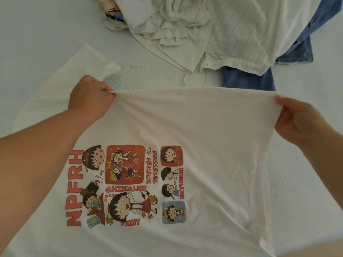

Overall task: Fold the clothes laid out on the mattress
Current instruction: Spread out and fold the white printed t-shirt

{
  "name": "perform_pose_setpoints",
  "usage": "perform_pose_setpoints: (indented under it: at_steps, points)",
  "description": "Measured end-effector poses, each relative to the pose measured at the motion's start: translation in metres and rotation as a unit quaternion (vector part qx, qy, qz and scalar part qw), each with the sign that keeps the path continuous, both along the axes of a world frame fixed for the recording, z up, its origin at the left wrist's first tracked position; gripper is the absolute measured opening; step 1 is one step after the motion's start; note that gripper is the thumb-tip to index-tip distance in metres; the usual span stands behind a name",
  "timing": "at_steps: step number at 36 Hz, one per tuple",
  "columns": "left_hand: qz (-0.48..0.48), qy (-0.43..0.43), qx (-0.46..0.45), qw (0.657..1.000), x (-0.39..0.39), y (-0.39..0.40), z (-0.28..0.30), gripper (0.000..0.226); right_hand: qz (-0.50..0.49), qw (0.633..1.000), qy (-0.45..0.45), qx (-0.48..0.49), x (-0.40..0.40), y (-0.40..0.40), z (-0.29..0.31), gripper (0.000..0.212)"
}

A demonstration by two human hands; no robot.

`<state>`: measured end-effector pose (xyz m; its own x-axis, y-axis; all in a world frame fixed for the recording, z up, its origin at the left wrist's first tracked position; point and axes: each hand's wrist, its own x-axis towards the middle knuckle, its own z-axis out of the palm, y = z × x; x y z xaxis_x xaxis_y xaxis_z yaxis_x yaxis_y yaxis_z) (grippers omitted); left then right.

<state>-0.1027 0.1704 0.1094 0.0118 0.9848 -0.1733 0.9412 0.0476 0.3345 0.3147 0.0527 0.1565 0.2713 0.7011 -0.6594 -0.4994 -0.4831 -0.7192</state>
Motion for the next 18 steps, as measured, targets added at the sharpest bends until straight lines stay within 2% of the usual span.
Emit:
perform_pose_setpoints:
  at_steps: [1, 2, 3, 5, 6, 8, 9, 10, 11, 13, 15, 17, 18]
  points:
    - [0.002, 0.0, -0.002, 1.0, 0.0, 0.0, 0.0, 0.026, -0.036, 0.999, 0.03, 0.014, 0.004, -0.001, 0.001, 0.018]
    - [0.001, 0.001, -0.004, 1.0, -0.001, 0.0, 0.0, 0.025, -0.059, 0.998, 0.034, 0.019, 0.009, -0.002, 0.001, 0.021]
    - [-0.001, 0.001, -0.005, 1.0, -0.001, 0.0, 0.0, 0.025, -0.06, 0.998, 0.007, 0.011, 0.011, -0.002, 0.0, 0.034]
    - [-0.001, -0.002, -0.005, 1.0, 0.0, 0.0, 0.0, 0.025, 0.002, 0.985, -0.166, -0.053, 0.013, -0.003, -0.005, 0.045]
    - [0.0, -0.003, -0.004, 1.0, 0.001, 0.0, 0.001, 0.025, 0.06, 0.951, -0.293, -0.084, 0.012, -0.003, -0.008, 0.042]
    - [0.0, -0.001, -0.003, 1.0, 0.004, 0.001, 0.001, 0.025, 0.186, 0.818, -0.529, -0.125, 0.008, -0.002, -0.013, 0.035]
    - [-0.001, 0.0, -0.001, 1.0, 0.005, 0.002, 0.001, 0.024, 0.229, 0.764, -0.591, -0.121, 0.006, -0.001, -0.014, 0.033]
    - [-0.001, -0.002, 0.002, 1.0, 0.006, 0.003, 0.001, 0.023, 0.248, 0.73, -0.628, -0.105, 0.003, 0.001, -0.014, 0.03]
    - [-0.001, -0.005, 0.006, 1.0, 0.007, 0.004, 0.002, 0.022, 0.253, 0.716, -0.646, -0.08, 0.001, 0.003, -0.013, 0.026]
    - [0.003, -0.009, 0.011, 1.0, 0.008, 0.004, 0.003, 0.025, 0.249, 0.703, -0.664, -0.049, -0.001, 0.009, -0.012, 0.02]
    - [0.007, -0.008, 0.014, 1.0, 0.01, 0.004, 0.003, 0.03, 0.243, 0.705, -0.664, -0.058, 0.002, 0.015, -0.012, 0.02]
    - [0.014, -0.007, 0.018, 1.0, 0.012, 0.005, 0.003, 0.033, 0.221, 0.725, -0.648, -0.068, 0.005, 0.018, -0.013, 0.017]
    - [0.016, -0.005, 0.019, 1.0, 0.012, 0.006, 0.002, 0.033, 0.204, 0.749, -0.627, -0.07, 0.007, 0.02, -0.014, 0.014]
